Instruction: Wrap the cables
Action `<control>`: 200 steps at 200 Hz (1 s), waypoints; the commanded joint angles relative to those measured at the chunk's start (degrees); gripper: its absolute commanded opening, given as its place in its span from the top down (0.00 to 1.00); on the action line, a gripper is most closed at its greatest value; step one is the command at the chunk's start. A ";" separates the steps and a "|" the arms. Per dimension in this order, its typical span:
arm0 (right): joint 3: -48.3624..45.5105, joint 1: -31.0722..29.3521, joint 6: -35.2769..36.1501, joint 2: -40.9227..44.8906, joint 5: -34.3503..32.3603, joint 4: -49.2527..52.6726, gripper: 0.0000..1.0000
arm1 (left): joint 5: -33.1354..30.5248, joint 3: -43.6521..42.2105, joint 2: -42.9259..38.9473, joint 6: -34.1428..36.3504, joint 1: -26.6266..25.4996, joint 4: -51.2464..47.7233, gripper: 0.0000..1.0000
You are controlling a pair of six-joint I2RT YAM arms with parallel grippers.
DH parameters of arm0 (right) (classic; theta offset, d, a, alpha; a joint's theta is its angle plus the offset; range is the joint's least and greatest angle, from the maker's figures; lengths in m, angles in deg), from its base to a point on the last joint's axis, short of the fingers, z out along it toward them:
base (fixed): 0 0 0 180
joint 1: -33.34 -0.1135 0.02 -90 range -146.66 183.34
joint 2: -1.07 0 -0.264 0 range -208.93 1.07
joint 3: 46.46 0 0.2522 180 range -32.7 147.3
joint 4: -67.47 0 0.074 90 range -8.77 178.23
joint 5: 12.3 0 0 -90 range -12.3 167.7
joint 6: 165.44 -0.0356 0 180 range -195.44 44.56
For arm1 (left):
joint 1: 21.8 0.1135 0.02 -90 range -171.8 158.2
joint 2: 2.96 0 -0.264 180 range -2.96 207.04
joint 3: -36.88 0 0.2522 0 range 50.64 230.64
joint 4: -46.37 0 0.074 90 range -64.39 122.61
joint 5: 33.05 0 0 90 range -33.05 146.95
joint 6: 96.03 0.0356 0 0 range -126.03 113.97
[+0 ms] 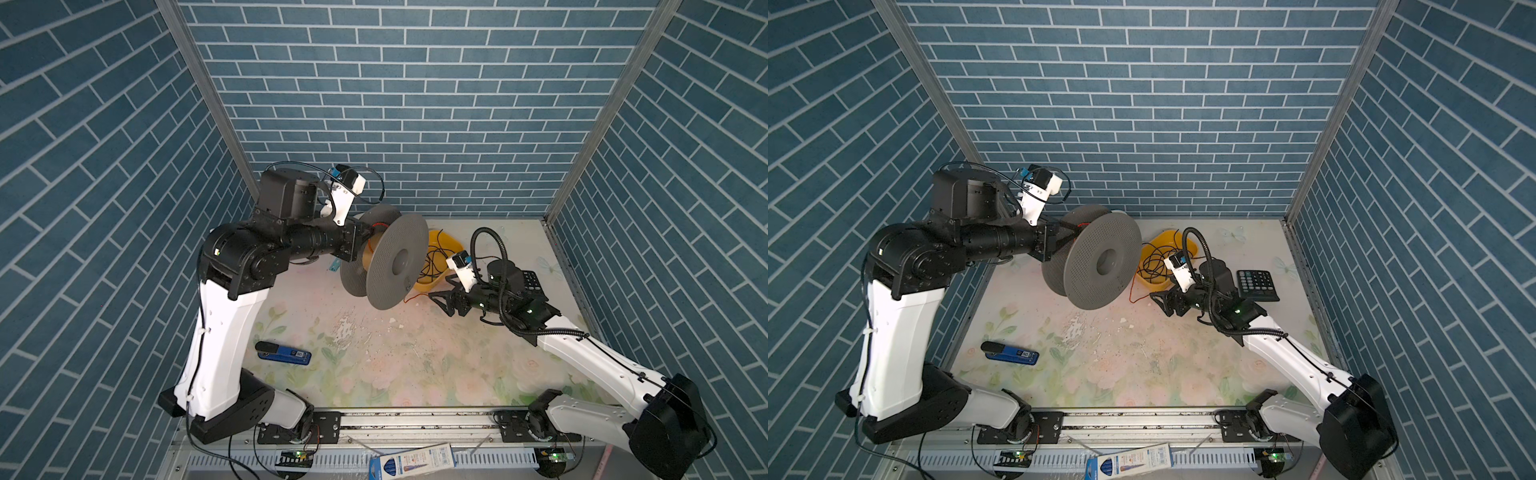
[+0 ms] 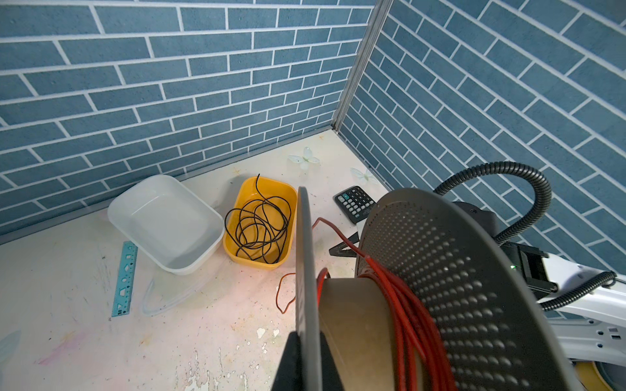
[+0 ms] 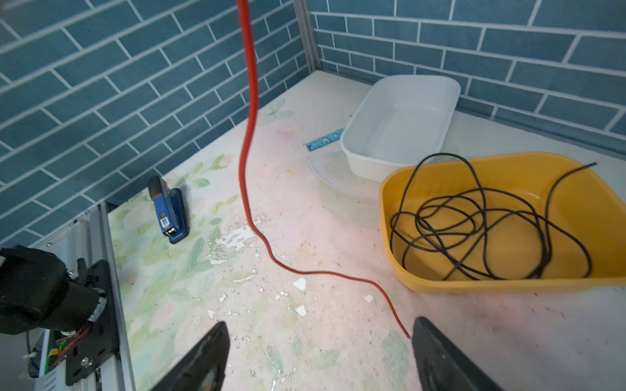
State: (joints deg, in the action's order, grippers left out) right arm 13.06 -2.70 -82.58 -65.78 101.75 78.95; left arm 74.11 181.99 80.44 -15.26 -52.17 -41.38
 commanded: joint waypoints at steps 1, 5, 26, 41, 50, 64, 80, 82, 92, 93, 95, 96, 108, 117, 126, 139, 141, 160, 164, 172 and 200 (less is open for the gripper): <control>-3.11 0.03 -4.58 -2.01 5.77 -11.48 0.19 | -0.49 2.07 -0.16 -0.87 -0.04 1.60 1.00; -3.80 -0.05 -5.30 -2.34 6.03 -13.64 0.19 | -0.88 2.00 -0.16 -0.87 -0.08 1.51 1.00; -6.15 -1.06 -7.88 -5.14 6.75 -22.27 0.19 | -1.49 1.44 -0.34 -1.03 -0.04 1.83 1.00; -5.72 -2.95 -7.68 -7.70 6.25 -23.71 0.19 | -1.62 1.04 -0.43 -1.22 -0.04 2.31 1.00; -5.80 -4.06 -7.84 -9.23 5.63 -25.34 0.19 | -1.72 1.10 -0.34 -1.31 -0.04 2.45 1.00; -6.46 -5.43 -9.03 -11.48 5.30 -29.15 0.20 | -1.70 1.06 -0.38 -1.31 -0.04 2.34 1.00; -6.65 -6.79 -9.71 -13.54 4.41 -32.01 0.21 | -1.90 0.75 -0.51 -1.38 -0.04 2.27 1.00; -6.65 -7.02 -9.73 -13.74 4.29 -32.30 0.22 | -1.93 0.64 -0.56 -1.44 -0.04 2.32 1.00; -6.32 -7.89 -9.52 -14.95 3.88 -32.98 0.23 | -1.85 0.42 -0.70 -1.55 -0.04 2.50 1.00; -6.26 -7.95 -9.50 -15.05 3.84 -33.01 0.23 | -1.86 0.37 -0.69 -1.61 -0.04 2.52 1.00; -6.18 -8.08 -9.44 -15.28 3.75 -33.06 0.24 | -1.74 0.32 -0.76 -1.65 -0.04 2.60 1.00; -6.10 -8.13 -9.41 -15.39 3.65 -33.10 0.24 | -1.68 0.27 -0.77 -1.70 -0.04 2.62 1.00; -5.51 -8.48 -9.38 -16.92 2.90 -33.29 0.29 | -1.43 0.08 -0.95 -1.93 -0.05 2.85 1.00; -5.41 -8.47 -9.68 -17.89 2.50 -34.18 0.35 | -1.39 -0.03 -1.08 -2.02 -0.04 2.92 1.00; -5.45 -8.49 -10.12 -18.69 1.84 -35.59 0.47 | -1.67 -0.12 -1.21 -2.02 -0.04 2.81 1.00; -5.27 -8.45 -10.84 -20.30 1.61 -37.77 0.63 | -1.74 -0.51 -1.47 -2.10 -0.04 3.01 1.00; -5.11 -8.49 -10.98 -20.55 1.59 -37.98 0.65 | -1.75 -0.64 -1.59 -2.15 -0.04 3.10 1.00; -3.46 -8.60 -12.10 -22.43 2.11 -39.11 0.77 | -1.86 -1.77 -2.36 -2.37 -0.04 4.09 1.00; -3.21 -8.60 -12.19 -22.74 2.14 -39.11 0.77 | -1.94 -1.87 -2.47 -2.38 -0.05 4.21 1.00; -2.96 -8.62 -12.29 -23.09 2.21 -39.20 0.77 | -2.05 -1.89 -2.58 -2.37 -0.08 4.13 1.00; -3.19 -8.79 -12.21 -22.99 1.97 -38.40 0.94 | -3.33 -1.97 -2.99 -2.06 -0.04 3.93 1.00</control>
State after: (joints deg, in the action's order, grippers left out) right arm 7.77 -11.20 -93.84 -88.95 104.03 42.99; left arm 71.47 179.70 79.56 -16.75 -52.17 -42.26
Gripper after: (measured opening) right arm 0.130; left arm 0.082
